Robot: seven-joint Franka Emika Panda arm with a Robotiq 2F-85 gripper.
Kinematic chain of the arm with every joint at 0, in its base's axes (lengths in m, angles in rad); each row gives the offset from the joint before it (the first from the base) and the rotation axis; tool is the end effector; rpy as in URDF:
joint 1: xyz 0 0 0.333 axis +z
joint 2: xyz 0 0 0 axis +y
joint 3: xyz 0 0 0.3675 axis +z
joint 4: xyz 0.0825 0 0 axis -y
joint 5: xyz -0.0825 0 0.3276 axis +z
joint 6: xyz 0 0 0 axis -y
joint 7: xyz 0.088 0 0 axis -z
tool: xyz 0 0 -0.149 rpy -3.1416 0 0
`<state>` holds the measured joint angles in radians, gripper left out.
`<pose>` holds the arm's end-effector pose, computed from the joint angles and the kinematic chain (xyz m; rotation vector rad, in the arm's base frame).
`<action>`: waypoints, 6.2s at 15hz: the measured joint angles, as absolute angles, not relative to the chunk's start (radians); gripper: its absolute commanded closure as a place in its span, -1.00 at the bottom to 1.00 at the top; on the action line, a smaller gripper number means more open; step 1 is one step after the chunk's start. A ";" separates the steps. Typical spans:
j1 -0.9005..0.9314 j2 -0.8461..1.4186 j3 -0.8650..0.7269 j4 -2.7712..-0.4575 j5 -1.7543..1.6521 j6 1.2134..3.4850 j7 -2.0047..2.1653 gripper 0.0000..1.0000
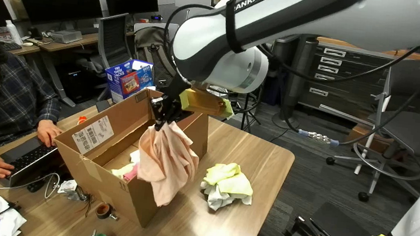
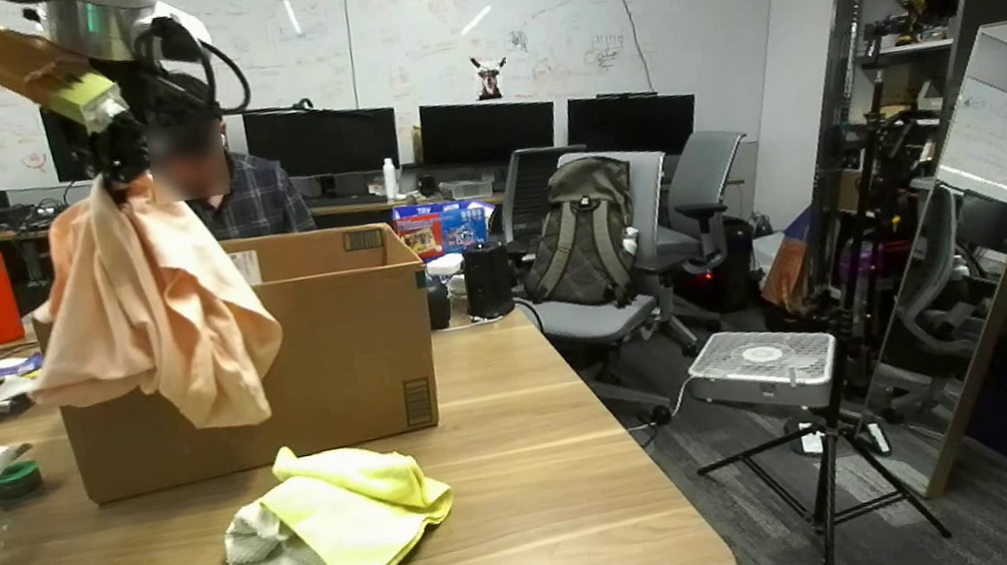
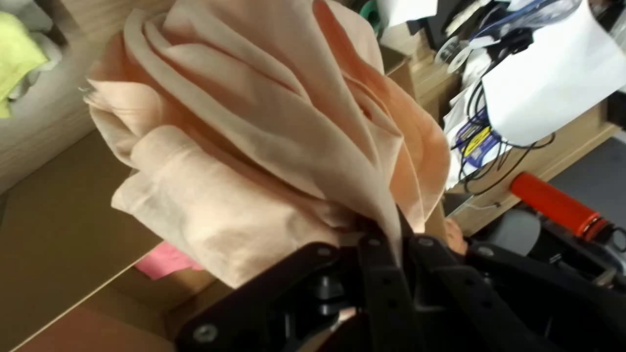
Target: Put the shirts and towels in the box
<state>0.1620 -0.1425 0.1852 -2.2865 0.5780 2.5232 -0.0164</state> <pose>0.4551 0.1768 0.4949 -2.6647 0.0602 -0.4090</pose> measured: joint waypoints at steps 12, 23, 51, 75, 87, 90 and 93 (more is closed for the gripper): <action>0.252 -0.104 0.296 -2.092 0.392 2.477 0.460 0.97; 0.227 0.092 0.214 -1.820 0.195 2.497 0.945 0.97; 0.174 0.201 0.103 -1.683 0.134 2.106 0.757 -1.00; 0.091 0.153 0.074 -2.320 0.188 2.498 0.251 -1.00; 0.068 0.238 0.028 -2.339 0.172 2.585 0.295 -1.00; 0.069 0.239 0.026 -2.353 0.164 2.584 0.319 -1.00; 0.071 0.242 0.026 -2.370 0.161 2.582 0.341 -1.00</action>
<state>0.0713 0.2424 0.0260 -2.3702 0.1611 2.5823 0.3406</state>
